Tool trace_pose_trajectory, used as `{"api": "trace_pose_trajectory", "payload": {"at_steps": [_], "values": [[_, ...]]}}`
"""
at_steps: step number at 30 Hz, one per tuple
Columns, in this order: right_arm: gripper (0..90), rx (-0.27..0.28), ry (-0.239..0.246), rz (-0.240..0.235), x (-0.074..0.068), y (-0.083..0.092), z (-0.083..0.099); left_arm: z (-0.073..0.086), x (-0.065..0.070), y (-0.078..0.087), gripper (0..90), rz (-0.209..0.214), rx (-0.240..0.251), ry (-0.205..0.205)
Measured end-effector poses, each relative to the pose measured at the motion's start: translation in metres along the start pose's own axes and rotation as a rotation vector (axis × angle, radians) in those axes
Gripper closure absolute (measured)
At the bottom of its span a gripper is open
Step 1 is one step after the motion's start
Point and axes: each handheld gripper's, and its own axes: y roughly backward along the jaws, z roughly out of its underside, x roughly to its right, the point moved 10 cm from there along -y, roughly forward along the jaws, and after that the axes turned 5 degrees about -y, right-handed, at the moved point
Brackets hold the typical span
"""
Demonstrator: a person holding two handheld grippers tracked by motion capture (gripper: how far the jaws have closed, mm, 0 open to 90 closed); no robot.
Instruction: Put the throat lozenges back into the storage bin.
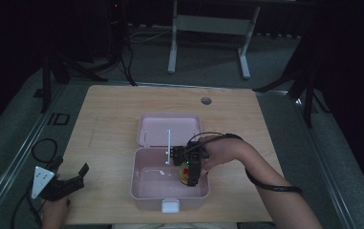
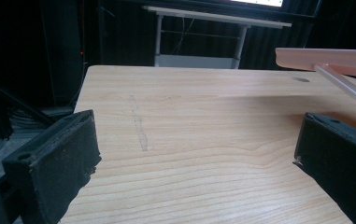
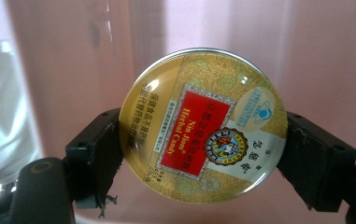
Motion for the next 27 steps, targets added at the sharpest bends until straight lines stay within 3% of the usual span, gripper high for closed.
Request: {"api": "trace_pose_trajectory", "payload": {"at_steps": [11,27], "values": [[20.2,0.001,0.028,0.004,0.003,-0.028,-0.005,0.000,0.000,0.000,0.4,0.002,-0.002,-0.003],[20.1,-0.041,0.021,0.006,0.005,-0.060,-0.001,0.000,0.000,0.000,0.4,0.000,-0.003,-0.004]]}}
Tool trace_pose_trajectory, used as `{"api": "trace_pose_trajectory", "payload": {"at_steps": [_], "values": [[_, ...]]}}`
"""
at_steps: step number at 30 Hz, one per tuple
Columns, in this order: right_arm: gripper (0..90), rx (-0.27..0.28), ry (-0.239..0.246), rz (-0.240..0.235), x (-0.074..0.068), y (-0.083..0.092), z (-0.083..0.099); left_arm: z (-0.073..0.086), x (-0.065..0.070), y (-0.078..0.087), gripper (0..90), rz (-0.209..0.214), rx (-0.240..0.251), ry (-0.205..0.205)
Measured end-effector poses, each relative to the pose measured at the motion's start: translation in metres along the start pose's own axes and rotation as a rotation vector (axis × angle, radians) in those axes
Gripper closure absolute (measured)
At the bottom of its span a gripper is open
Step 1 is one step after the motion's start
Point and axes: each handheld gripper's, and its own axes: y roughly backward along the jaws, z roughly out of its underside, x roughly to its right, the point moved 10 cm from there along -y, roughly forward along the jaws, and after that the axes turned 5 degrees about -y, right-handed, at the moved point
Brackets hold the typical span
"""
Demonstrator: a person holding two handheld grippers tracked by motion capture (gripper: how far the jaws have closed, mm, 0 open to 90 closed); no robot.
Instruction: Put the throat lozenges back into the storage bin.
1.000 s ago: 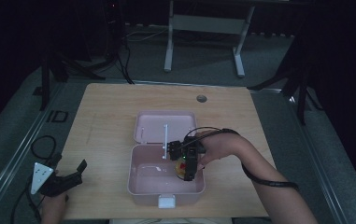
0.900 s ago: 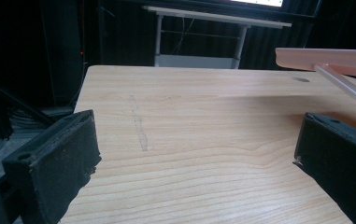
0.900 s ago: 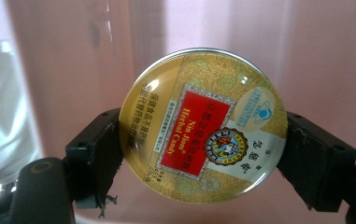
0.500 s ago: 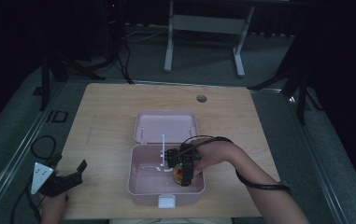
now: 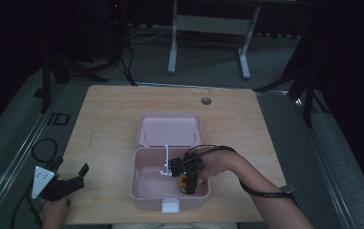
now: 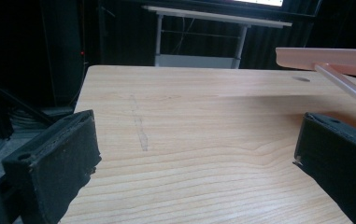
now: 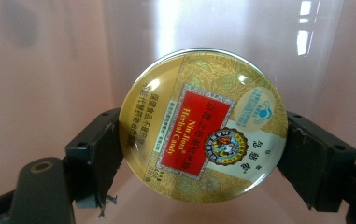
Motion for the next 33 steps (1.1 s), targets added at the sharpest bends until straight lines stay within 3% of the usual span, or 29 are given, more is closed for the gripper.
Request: {"api": "trace_pose_trajectory", "payload": {"at_steps": [11,20,27,33], "values": [[19.7,-0.077,0.007,-0.020,-0.004,-0.013,0.003,0.000,0.000,0.000,0.4,0.003,0.001,0.001],[17.4,-0.084,0.001,-0.028,-0.004,-0.013,0.004,0.000,0.000,0.000,0.3,0.003,0.001,0.002],[17.0,-0.026,-0.002,-0.012,-0.003,0.004,0.002,0.000,0.000,0.000,0.4,0.003,-0.001,0.002],[13.3,0.077,-0.006,0.007,-0.003,0.032,0.003,0.000,0.000,0.000,0.4,0.001,-0.002,0.001]]}}
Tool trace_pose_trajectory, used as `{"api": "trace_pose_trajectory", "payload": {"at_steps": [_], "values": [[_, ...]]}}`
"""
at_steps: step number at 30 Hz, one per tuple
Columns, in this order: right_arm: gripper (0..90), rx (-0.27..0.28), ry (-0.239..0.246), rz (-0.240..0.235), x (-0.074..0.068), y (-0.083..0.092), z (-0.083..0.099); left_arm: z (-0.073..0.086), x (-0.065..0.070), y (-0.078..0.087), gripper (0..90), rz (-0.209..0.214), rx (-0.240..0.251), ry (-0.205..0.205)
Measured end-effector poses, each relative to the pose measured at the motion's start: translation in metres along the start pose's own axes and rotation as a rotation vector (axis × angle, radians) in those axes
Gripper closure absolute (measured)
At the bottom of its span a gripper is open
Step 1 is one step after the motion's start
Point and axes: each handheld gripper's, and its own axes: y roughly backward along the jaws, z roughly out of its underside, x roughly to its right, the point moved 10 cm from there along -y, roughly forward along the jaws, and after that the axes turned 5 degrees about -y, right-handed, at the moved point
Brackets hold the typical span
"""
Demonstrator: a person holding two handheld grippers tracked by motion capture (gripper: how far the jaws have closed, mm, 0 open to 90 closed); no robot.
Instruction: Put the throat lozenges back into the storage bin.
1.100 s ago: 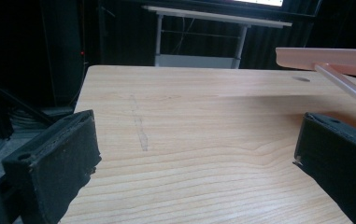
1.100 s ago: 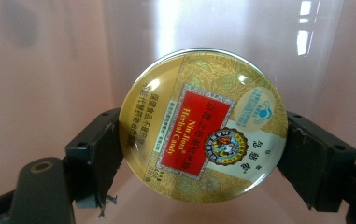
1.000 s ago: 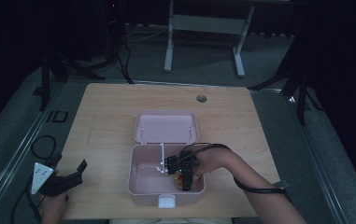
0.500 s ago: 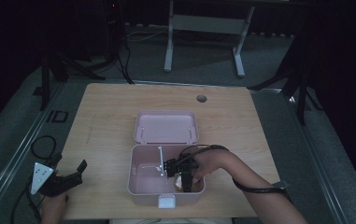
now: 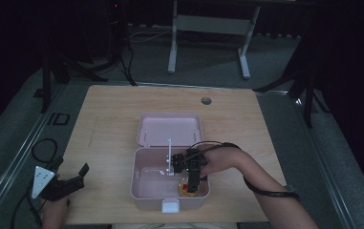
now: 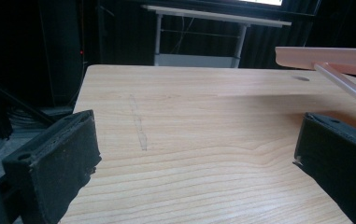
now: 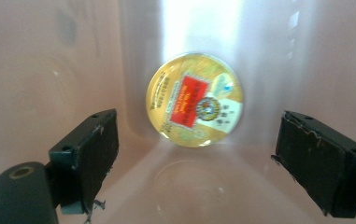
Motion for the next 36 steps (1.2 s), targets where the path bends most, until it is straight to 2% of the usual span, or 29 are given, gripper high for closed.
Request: {"api": "trace_pose_trajectory", "payload": {"at_steps": [2,5,7,10,11,14,19,22,24,25,27,30,31,33,36], "values": [[13.1,0.051,-0.018,0.005,0.002,0.011,-0.001,0.000,0.000,0.000,0.4,0.000,-0.002,-0.002],[12.6,0.130,-0.033,0.040,0.006,0.028,0.000,0.000,0.000,0.000,0.4,0.000,-0.003,-0.004],[12.3,0.183,-0.044,0.069,0.010,0.040,0.003,0.000,0.000,0.000,0.4,-0.001,-0.002,-0.002],[11.8,0.248,-0.077,0.087,0.014,0.054,0.010,0.000,0.000,0.000,0.4,-0.002,-0.002,-0.002],[11.8,0.282,-0.084,0.107,0.018,0.060,0.013,0.000,0.000,0.000,0.4,-0.002,-0.002,-0.002],[11.8,0.352,-0.118,0.124,0.023,0.072,0.026,0.000,0.000,0.000,0.4,-0.003,-0.002,-0.003],[11.8,0.435,-0.175,0.182,0.037,0.085,0.051,0.000,0.000,0.000,0.4,-0.004,-0.002,-0.003],[11.8,0.467,-0.214,0.185,0.042,0.086,0.067,0.000,0.000,0.000,0.4,-0.003,-0.003,-0.004],[11.8,0.469,-0.230,0.185,0.044,0.085,0.072,0.000,0.000,0.000,0.4,-0.004,-0.003,-0.003],[11.8,0.473,-0.256,0.182,0.048,0.079,0.083,0.000,0.000,0.000,0.4,-0.004,-0.003,-0.004],[11.7,0.474,-0.287,0.176,0.052,0.072,0.093,0.000,0.000,0.000,0.4,-0.003,-0.003,-0.003],[11.6,0.487,-0.322,0.207,0.060,0.060,0.106,0.000,0.000,0.000,0.4,-0.003,-0.003,-0.004],[11.6,0.491,-0.347,0.206,0.063,0.055,0.111,0.000,0.000,0.000,0.4,-0.003,-0.003,-0.004],[11.6,0.493,-0.388,0.234,0.072,0.045,0.121,0.000,0.000,0.000,0.4,-0.004,-0.003,-0.004],[11.6,0.516,-0.450,0.241,0.082,0.030,0.132,0.000,0.000,0.000,0.4,-0.004,-0.003,-0.004]]}}
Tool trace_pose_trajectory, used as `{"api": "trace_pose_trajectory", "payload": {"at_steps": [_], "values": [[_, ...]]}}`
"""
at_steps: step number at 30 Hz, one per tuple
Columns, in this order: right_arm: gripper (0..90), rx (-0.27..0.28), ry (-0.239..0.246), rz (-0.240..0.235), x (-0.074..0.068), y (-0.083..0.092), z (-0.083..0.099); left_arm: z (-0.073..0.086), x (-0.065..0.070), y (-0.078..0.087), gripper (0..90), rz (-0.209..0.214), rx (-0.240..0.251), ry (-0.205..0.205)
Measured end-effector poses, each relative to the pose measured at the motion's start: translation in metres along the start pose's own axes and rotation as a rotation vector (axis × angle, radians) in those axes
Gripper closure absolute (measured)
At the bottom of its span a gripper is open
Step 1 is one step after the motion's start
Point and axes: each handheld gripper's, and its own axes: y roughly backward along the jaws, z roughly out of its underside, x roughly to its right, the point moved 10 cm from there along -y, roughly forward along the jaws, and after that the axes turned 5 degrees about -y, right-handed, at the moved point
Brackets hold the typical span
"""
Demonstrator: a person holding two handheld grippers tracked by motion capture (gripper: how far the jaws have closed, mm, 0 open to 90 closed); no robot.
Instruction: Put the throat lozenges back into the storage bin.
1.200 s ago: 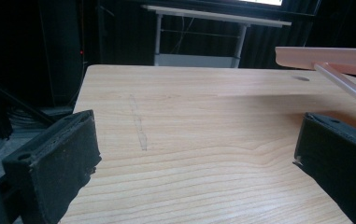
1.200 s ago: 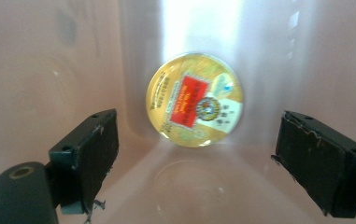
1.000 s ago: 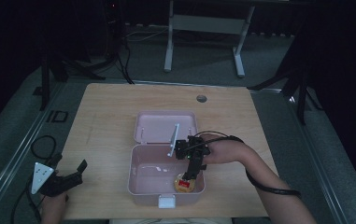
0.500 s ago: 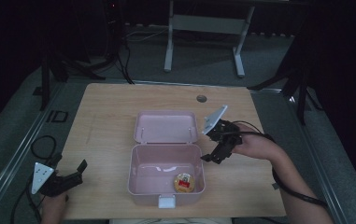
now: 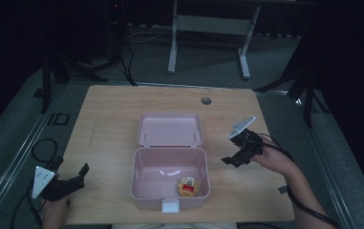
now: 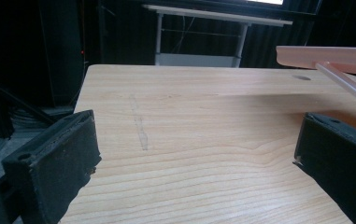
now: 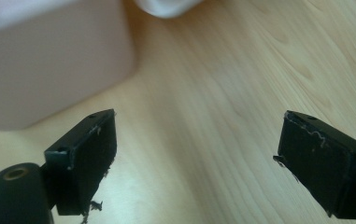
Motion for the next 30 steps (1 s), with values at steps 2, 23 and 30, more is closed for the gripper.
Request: {"api": "trace_pose_trajectory", "payload": {"at_steps": [2,23,30], "values": [[11.6,0.024,-0.038,0.022,0.008,-0.008,0.007,0.000,0.000,0.000,0.4,0.000,0.000,0.001],[11.2,0.275,-0.382,0.310,0.069,-0.058,0.074,0.000,0.000,0.000,0.4,0.000,-0.001,0.002],[11.2,0.376,-0.514,0.415,0.083,-0.042,0.093,0.000,0.000,0.000,0.4,0.000,-0.001,0.002]]}}
